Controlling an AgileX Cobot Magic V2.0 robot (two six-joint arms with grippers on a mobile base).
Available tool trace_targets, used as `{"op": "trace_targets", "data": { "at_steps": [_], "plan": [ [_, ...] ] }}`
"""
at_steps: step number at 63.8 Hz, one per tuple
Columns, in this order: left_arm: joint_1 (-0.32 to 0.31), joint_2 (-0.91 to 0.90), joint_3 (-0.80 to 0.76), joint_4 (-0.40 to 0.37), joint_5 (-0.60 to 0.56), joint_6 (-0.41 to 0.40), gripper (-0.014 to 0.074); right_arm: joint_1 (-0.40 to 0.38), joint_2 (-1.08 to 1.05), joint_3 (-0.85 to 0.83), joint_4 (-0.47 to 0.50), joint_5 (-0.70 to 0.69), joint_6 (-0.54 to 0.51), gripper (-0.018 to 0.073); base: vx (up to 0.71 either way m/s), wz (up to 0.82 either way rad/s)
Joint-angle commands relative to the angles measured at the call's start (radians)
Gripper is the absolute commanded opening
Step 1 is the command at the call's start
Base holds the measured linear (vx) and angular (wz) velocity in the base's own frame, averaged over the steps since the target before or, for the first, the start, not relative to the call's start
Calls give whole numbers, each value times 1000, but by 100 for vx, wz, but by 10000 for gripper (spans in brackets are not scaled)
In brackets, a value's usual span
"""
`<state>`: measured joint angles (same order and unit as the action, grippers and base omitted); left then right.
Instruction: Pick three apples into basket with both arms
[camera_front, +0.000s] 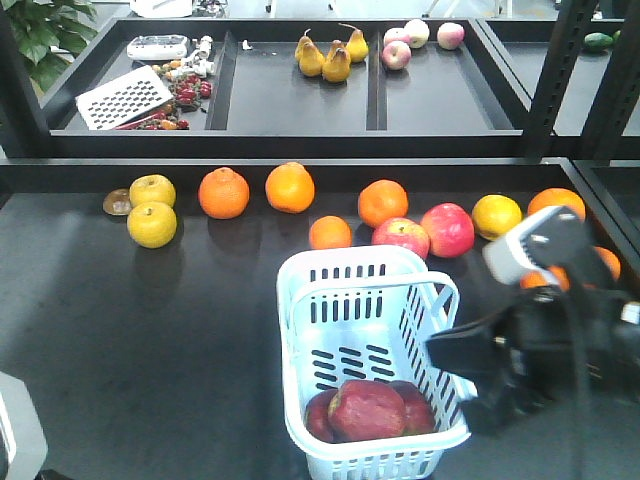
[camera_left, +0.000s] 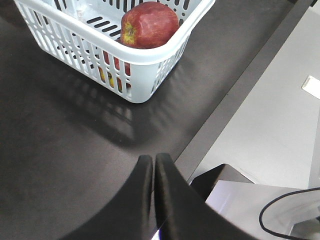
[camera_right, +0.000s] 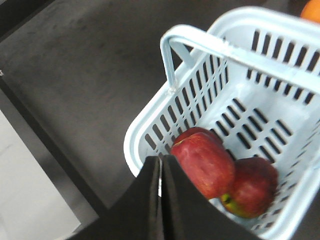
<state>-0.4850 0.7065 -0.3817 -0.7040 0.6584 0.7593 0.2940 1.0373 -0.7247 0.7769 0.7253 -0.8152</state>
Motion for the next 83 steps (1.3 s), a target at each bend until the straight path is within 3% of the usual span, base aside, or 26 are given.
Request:
{"op": "trace_targets", "data": {
  "at_steps": [1,17,27,34,83],
  "plan": [
    [1,-1,-24,-42,-40,-6,-6,-3,-116,0,-77,-18,58,-7,0,0],
    [1,-1,-24,-42,-40,-6,-6,-3,-384,194,-401,-141,329,-7,0,0],
    [1,-1,-24,-42,-40,-6,-6,-3,-488,282,-580,-128,575,-7,0,0],
    [1,-1,-24,-42,-40,-6,-6,-3,-528,288,-667,-98,653,-7,0,0],
    [1,-1,-24,-42,-40,-6,-6,-3,-550,288,-692,-98,659,-7,0,0]
  ]
}}
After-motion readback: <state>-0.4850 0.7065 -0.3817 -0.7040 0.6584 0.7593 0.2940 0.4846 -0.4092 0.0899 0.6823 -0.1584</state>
